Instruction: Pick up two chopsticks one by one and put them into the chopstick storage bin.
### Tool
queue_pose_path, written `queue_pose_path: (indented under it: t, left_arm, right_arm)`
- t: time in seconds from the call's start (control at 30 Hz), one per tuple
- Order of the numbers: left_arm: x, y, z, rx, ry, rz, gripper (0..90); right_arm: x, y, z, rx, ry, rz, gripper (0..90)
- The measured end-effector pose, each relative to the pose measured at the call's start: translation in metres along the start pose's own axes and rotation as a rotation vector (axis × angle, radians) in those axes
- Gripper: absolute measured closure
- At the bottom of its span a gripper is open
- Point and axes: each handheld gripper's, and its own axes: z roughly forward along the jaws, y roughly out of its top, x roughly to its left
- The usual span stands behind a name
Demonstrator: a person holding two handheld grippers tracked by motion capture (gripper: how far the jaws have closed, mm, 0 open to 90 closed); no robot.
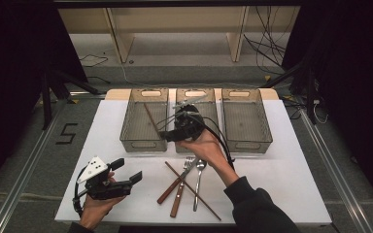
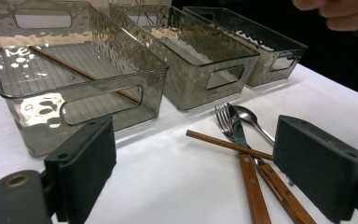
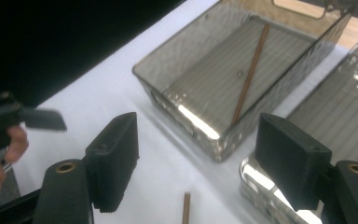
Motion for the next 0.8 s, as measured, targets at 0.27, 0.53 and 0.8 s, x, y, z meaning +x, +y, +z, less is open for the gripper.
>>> queue_pose_path:
  t: [0.27,0.53,0.8]
  left_arm:
    - [0.0,0.0,0.001,-0.001,0.002,-0.002,12.9]
    - [0.0,0.0,0.001,0.002,0.003,0.0,12.9]
    - [0.0,0.0,0.001,0.002,0.004,0.0,12.8]
  right_arm:
    - [-0.001,-0.032,-0.015,0.02,0.006,0.004,29.9]
    - [-0.002,-0.062,-0.024,0.064,0.0,-0.006,29.3]
    - [0.002,-0.092,-0.021,0.135,0.019,-0.025,30.5]
